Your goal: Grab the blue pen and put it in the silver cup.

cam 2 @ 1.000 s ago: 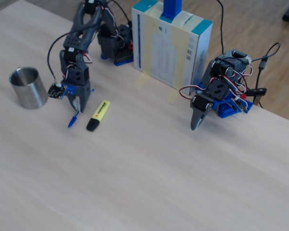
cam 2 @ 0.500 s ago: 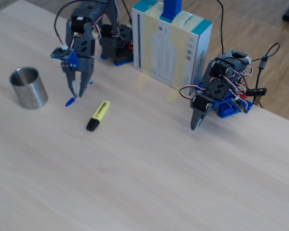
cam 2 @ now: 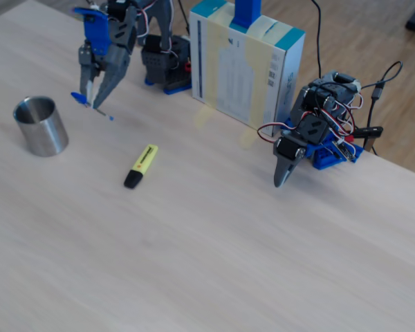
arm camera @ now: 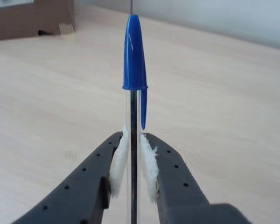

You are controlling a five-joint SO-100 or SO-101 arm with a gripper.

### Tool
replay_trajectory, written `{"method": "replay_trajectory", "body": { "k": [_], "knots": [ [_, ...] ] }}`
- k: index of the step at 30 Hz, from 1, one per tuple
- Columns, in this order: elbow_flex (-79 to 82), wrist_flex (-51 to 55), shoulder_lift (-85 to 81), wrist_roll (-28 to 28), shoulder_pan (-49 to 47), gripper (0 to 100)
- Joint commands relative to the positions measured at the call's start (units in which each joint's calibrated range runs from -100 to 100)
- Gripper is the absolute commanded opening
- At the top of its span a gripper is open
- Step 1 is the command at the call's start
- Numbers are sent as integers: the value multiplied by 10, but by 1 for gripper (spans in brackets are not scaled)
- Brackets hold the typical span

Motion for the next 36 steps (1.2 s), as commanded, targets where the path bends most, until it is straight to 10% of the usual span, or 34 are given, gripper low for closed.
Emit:
{"method": "replay_trajectory", "body": {
  "k": [1,36],
  "knots": [
    [13,-66,-41,-2,43,2],
    [127,-341,41,1,313,2]
  ]
}}
